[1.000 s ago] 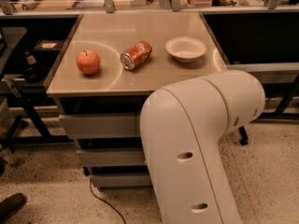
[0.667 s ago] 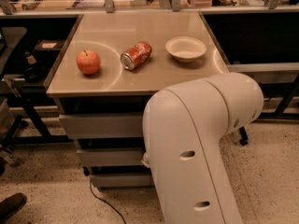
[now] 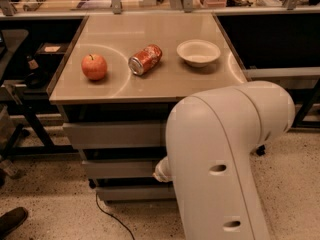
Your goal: Close middle drawer
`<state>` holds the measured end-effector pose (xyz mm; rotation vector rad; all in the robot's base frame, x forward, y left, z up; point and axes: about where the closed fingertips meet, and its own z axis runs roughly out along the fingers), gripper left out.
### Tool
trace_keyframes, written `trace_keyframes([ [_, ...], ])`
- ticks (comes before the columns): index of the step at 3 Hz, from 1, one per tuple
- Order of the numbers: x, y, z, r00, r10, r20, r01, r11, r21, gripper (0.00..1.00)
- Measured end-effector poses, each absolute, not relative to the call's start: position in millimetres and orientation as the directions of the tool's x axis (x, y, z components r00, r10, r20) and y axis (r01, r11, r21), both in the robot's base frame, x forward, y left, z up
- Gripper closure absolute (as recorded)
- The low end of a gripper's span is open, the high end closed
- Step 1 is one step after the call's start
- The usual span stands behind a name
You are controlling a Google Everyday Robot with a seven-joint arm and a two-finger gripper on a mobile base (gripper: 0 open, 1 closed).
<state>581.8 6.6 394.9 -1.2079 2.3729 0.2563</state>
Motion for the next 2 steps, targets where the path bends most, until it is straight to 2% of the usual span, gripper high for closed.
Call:
trace_keyframes([
  [1,530,-24,409,-0.611,-0.675,-0.414,-0.754,0.656,0.044,1.0],
  [2,517,-32,411,-0.617,-0.684,-0.39,-0.756,0.653,0.051,0.81],
])
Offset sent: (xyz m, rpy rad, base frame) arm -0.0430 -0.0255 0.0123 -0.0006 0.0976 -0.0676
